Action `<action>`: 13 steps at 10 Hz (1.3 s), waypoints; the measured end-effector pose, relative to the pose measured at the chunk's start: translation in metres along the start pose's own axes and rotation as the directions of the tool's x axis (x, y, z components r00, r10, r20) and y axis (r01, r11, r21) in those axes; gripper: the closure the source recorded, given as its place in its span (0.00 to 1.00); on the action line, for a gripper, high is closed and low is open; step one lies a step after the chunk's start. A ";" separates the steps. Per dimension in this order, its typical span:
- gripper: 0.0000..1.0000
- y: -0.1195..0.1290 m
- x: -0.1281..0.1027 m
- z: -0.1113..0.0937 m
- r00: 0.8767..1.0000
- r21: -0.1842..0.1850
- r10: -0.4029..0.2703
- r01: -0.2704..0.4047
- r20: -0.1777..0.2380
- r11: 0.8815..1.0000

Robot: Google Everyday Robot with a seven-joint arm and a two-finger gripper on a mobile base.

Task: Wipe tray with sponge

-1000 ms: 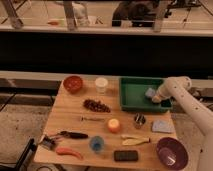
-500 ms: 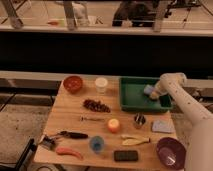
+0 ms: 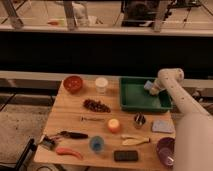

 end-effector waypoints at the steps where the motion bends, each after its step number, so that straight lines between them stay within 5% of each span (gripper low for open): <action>1: 0.85 0.005 -0.005 0.001 1.000 -0.003 -0.014 0.014 0.002 1.000; 7: 0.85 0.049 -0.073 0.009 0.992 -0.037 -0.121 0.122 0.039 0.992; 13: 0.85 0.060 -0.107 0.004 0.981 -0.048 -0.167 0.172 0.095 0.984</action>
